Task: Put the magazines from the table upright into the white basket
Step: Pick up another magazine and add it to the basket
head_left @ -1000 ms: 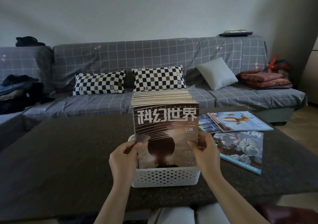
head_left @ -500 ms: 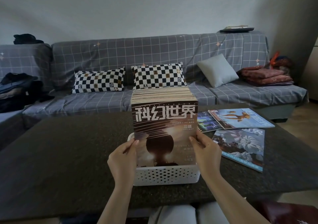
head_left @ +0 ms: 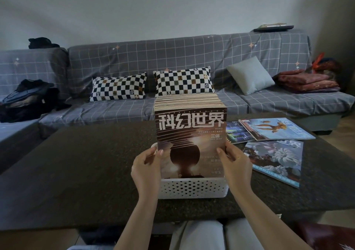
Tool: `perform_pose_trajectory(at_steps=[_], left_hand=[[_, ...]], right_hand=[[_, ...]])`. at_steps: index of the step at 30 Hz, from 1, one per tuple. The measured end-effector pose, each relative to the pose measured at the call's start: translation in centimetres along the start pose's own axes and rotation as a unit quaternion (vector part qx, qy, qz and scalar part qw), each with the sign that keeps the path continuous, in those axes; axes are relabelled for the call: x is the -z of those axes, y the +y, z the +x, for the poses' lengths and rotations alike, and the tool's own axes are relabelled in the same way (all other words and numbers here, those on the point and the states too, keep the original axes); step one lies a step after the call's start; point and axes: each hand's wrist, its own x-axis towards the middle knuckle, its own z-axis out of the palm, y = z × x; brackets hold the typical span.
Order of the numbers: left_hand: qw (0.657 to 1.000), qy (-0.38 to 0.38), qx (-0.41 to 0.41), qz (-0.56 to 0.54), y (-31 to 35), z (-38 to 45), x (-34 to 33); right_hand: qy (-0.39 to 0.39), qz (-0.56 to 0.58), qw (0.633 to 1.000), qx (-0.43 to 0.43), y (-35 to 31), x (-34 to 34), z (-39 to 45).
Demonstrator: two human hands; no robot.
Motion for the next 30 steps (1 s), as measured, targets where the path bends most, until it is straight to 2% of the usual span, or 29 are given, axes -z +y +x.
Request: perform_pose_trajectory(at_steps=[4,11,14,22,26,30], left_hand=[[0.999,0.001,-0.034,-0.003,0.7,-1.4,0.1],[0.986,-0.123,-0.11,-0.018,3.3,-6.2,-3.0],[0.972,-0.207,-0.105,-0.033,4.0,-8.4,-5.4],[0.935,-0.342,-0.083,-0.046,4.5,-13.4,-14.3],[0.926,-0.371,-0.064,0.006,3.2,-14.4,-19.1],[0.927,-0.361,-0.066,0.076,1.3,-13.9,-23.3]], right_hand=[[-0.015,0.005,1.0,-0.001,-0.4,0.9,-0.6],[0.002,-0.046,0.999,0.028,-0.8,4.5,-1.3],[0.017,-0.067,0.997,0.027,-0.4,7.1,-1.1],[0.047,-0.096,0.993,-0.039,2.8,14.6,0.8],[0.05,-0.136,0.985,-0.089,5.6,16.8,2.2],[0.041,-0.21,0.969,-0.12,8.5,17.8,3.6]])
